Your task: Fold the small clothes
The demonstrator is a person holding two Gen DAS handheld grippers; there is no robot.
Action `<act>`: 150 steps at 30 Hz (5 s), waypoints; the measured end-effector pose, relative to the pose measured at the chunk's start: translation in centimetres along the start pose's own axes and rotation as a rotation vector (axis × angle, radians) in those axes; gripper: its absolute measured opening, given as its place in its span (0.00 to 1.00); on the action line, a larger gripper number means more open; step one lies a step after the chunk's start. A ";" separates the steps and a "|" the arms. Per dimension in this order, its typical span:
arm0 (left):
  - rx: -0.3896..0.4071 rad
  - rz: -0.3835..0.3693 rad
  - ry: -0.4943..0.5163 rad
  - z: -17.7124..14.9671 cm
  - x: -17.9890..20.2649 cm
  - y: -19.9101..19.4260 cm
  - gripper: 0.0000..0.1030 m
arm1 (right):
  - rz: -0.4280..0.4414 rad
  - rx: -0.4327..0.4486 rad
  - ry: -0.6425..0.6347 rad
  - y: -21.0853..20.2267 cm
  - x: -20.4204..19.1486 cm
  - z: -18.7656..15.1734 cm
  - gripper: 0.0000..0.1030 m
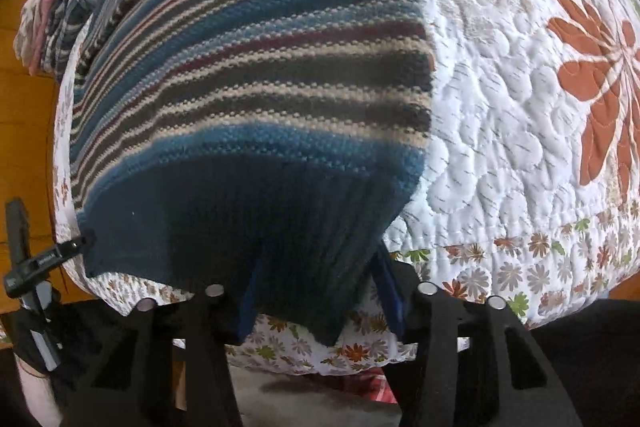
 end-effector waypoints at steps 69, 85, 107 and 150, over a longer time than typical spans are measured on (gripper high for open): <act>0.152 -0.445 -0.440 18.7 -8.7 -5.8 0.37 | 0.370 -0.042 0.361 -5.1 -0.4 24.6 0.42; 0.230 0.081 0.286 20.7 -0.1 -8.0 0.65 | 0.060 0.061 -0.269 -4.0 -9.4 21.9 0.62; 0.142 0.090 0.432 20.6 0.0 -2.7 0.29 | 0.021 -0.020 -0.481 1.2 -11.5 21.4 0.19; 0.622 0.055 0.304 23.9 1.9 -17.1 0.07 | 0.407 0.309 -0.413 -14.1 -13.8 27.0 0.09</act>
Point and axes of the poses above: each gripper's, at about its wrist camera, not at the fingertips, and y roughly the way its jaws point, x to its right, z to its top, the point moved 1 cm from there along y, roughly the way its jaws point, and after that the axes turned 14 degrees about y, right-handed, at the moved point
